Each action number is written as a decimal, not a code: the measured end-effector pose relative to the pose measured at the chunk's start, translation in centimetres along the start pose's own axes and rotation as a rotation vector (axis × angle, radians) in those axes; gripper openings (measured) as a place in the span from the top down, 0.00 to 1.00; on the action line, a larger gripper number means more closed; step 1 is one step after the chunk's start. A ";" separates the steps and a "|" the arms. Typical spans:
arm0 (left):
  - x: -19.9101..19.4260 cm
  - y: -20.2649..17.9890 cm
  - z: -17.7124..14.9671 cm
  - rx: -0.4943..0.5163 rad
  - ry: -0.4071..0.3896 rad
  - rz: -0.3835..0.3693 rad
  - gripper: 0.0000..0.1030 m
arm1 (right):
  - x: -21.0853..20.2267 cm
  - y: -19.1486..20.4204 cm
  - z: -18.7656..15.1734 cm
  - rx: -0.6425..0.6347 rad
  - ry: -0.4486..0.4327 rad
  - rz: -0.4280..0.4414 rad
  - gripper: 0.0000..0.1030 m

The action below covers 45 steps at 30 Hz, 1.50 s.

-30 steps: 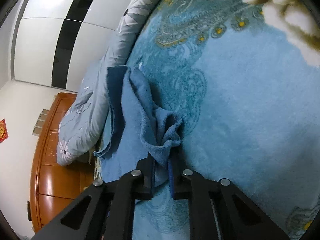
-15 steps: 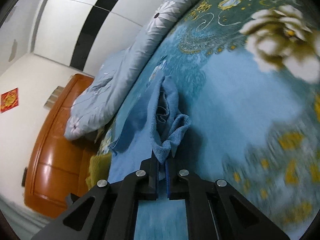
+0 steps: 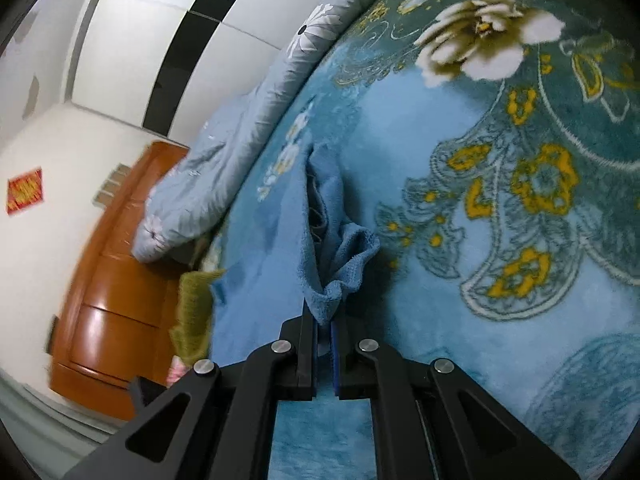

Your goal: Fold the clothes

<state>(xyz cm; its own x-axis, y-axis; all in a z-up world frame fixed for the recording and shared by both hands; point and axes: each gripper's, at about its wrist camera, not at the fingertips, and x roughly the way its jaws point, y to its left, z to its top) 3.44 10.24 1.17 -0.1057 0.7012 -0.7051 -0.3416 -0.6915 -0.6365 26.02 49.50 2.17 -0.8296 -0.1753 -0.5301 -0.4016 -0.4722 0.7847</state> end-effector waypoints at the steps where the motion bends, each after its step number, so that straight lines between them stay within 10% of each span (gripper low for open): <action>1: -0.1 0.0 0.2 0.007 -0.001 0.002 0.87 | 0.0 -0.1 0.0 -0.009 0.004 -0.009 0.92; 11: -3.1 1.8 2.9 0.043 -0.123 0.172 0.80 | -2.4 -1.4 0.9 -0.049 -0.059 -0.146 0.84; 24: 6.1 -13.5 1.5 0.357 0.006 -0.013 0.71 | -2.0 -2.0 1.8 0.032 -0.110 -0.034 0.64; 28: 10.2 -13.6 -0.5 0.367 0.115 0.045 0.72 | -2.8 -2.3 1.3 0.040 -0.093 -0.034 0.58; 45: 5.8 -9.5 0.3 0.241 0.055 -0.043 0.71 | 1.9 -0.6 0.4 0.097 -0.031 -0.068 0.57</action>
<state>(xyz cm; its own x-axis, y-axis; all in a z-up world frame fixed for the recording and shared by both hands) 5.79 20.96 3.24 -0.0373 0.7140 -0.6991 -0.5580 -0.5953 -0.5782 24.56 49.75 0.87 -0.8099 -0.1182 -0.5746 -0.4921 -0.3961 0.7752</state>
